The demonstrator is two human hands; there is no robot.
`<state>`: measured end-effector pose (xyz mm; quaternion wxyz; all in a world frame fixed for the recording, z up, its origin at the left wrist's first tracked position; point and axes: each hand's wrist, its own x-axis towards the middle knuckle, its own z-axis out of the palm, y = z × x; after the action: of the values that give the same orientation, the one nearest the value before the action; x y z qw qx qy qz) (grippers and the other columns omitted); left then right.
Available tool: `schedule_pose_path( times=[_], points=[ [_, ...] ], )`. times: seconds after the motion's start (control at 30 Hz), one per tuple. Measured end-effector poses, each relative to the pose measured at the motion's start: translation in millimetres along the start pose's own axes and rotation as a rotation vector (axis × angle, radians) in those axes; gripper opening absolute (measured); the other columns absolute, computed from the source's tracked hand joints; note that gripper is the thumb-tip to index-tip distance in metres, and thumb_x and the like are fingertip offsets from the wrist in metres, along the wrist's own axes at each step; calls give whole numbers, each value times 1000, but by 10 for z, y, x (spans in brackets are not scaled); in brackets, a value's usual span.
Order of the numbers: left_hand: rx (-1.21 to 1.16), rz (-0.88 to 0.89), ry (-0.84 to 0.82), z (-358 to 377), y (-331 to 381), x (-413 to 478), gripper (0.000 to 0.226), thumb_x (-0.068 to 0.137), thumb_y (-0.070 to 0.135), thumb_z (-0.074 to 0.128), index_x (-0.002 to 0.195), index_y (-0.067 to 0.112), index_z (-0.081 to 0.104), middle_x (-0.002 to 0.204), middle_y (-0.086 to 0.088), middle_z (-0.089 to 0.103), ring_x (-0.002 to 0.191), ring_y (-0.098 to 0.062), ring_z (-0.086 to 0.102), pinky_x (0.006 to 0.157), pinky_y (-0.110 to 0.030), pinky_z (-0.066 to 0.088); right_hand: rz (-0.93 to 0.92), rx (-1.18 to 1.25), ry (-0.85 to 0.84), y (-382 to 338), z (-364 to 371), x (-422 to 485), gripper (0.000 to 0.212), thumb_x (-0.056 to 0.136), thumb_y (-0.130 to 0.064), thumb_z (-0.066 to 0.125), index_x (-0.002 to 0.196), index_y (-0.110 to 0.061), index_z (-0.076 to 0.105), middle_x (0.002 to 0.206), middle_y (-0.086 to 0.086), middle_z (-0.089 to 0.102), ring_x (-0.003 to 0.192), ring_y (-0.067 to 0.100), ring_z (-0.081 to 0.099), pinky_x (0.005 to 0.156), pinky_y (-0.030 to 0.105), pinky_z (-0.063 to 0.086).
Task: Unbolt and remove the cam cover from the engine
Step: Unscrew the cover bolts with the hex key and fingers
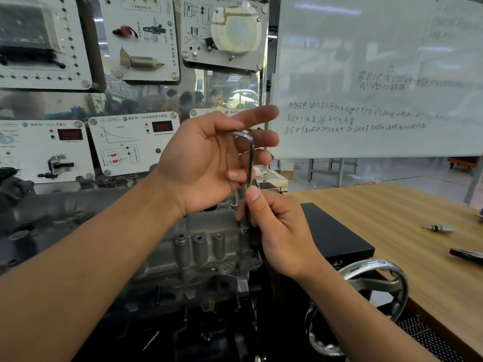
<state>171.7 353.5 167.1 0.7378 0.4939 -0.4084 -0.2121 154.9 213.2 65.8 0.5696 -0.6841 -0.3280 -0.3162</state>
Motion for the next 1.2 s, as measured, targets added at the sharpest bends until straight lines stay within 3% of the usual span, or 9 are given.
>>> schedule_pose_path(
  times=[0.23,0.43,0.6,0.67,0.77,0.9,0.97,1.07,1.2],
  points=[
    [-19,28,-102,-62,22,-47,44,80,18,36,90,28,78,76,7,69,66,-9,61,52,-20,27,-19,-9,8,-17,24,-19,51,101,-34,43,67,-1,62,51,-16,44,51,1,43,56,11,32],
    [-176,14,-323,-152,17,-21,39,86,10,46,111,20,74,80,-2,64,77,-17,57,60,-23,32,-15,2,9,-28,19,-37,52,100,-35,41,68,-1,62,51,-16,43,51,1,42,55,11,31],
    [-237,-29,-344,-189,69,-98,35,91,0,58,122,13,68,94,-11,57,90,-24,54,72,-28,46,-22,-4,10,-16,20,-39,53,102,-35,39,68,-1,62,52,-16,44,52,2,43,56,15,33],
    [-94,-48,-308,-128,121,-107,35,86,4,70,119,16,70,89,-6,57,85,-18,55,67,-24,47,-23,-1,13,-6,20,-32,53,103,-35,38,68,-2,62,51,-16,43,50,2,42,55,14,32],
    [363,-40,-103,65,188,-59,27,76,18,81,102,21,76,70,3,53,62,-9,51,49,-16,38,-15,1,20,2,34,-29,53,103,-35,38,66,-3,60,50,-17,42,49,2,40,54,13,31],
    [671,11,176,278,153,60,13,81,25,74,91,16,75,51,4,46,36,-8,41,34,-14,22,-10,4,23,7,43,-26,51,104,-37,38,65,-13,60,51,-17,41,50,2,40,54,17,31],
    [630,-19,229,283,145,97,16,96,14,57,99,11,72,54,1,48,35,-9,43,32,-14,21,-13,7,25,-8,49,-15,47,103,-38,38,62,-26,58,51,-16,42,50,4,40,53,23,33],
    [383,-128,182,201,186,90,31,94,8,39,107,8,68,63,-2,55,41,-10,51,32,-15,32,-21,10,31,-29,57,-8,46,103,-38,38,60,-35,55,52,-15,43,51,8,42,52,34,37],
    [53,-150,20,52,169,-10,35,87,12,42,111,10,67,79,-5,65,58,-15,63,47,-20,53,-8,-5,17,6,32,-23,52,103,-35,39,67,-6,62,50,-17,43,49,2,41,54,13,31]
  ],
)
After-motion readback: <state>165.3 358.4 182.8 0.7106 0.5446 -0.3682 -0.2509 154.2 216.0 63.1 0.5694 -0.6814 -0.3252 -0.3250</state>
